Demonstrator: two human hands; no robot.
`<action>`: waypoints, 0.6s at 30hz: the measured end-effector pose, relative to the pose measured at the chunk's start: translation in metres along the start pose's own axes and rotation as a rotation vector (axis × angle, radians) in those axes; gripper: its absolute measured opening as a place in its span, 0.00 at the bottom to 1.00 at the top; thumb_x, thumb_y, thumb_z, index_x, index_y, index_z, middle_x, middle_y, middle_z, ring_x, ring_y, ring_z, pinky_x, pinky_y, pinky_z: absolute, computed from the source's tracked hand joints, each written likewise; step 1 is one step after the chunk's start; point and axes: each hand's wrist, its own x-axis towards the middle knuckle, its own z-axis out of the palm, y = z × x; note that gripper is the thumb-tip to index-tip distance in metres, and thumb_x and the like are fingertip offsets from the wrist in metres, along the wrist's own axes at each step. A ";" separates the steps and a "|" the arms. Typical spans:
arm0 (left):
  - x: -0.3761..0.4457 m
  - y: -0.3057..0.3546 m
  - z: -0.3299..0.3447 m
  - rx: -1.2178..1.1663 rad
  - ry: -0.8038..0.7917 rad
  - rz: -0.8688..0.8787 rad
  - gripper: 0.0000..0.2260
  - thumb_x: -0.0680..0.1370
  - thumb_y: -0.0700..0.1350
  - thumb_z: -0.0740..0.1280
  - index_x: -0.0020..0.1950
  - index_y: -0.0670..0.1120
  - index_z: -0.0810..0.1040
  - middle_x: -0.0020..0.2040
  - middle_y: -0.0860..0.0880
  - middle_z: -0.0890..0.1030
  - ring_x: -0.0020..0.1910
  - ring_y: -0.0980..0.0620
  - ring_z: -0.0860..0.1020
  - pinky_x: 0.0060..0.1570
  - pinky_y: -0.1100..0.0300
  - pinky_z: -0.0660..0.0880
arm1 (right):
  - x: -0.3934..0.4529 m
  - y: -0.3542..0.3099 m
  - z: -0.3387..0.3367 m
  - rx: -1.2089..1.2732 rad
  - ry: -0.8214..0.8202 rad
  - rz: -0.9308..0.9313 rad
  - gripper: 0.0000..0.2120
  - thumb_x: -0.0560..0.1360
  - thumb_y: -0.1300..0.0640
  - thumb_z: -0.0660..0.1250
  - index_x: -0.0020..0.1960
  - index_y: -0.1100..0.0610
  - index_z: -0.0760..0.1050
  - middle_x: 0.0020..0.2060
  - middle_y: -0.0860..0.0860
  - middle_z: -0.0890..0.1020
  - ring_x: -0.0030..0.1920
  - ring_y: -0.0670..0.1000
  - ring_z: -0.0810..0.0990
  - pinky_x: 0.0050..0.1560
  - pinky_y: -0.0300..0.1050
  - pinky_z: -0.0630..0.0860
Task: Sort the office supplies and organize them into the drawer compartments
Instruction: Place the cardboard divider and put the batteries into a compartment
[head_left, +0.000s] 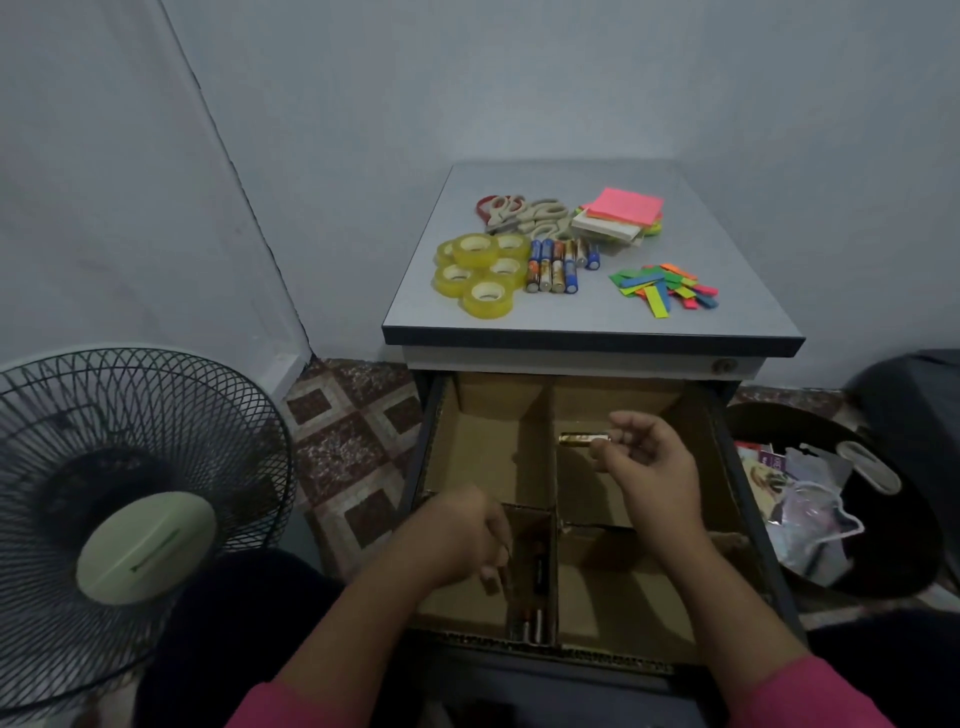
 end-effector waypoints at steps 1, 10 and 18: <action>0.006 -0.002 0.010 0.010 -0.001 -0.048 0.03 0.79 0.38 0.63 0.49 0.42 0.77 0.39 0.49 0.76 0.35 0.58 0.74 0.36 0.68 0.73 | 0.000 -0.001 0.000 0.025 -0.001 0.002 0.14 0.73 0.68 0.69 0.53 0.53 0.75 0.44 0.52 0.79 0.45 0.50 0.79 0.47 0.42 0.80; 0.037 0.002 0.043 0.261 0.213 -0.134 0.14 0.80 0.48 0.64 0.62 0.41 0.72 0.60 0.43 0.77 0.58 0.46 0.76 0.35 0.60 0.68 | -0.001 0.002 -0.002 0.057 -0.030 -0.017 0.13 0.72 0.69 0.69 0.53 0.56 0.75 0.41 0.51 0.79 0.37 0.39 0.80 0.43 0.36 0.80; 0.020 -0.017 0.048 0.016 0.327 0.180 0.09 0.77 0.35 0.62 0.52 0.40 0.81 0.43 0.49 0.78 0.44 0.53 0.75 0.45 0.65 0.72 | -0.003 0.001 -0.003 0.059 -0.042 -0.017 0.13 0.72 0.69 0.69 0.53 0.57 0.76 0.42 0.51 0.79 0.38 0.42 0.80 0.44 0.39 0.81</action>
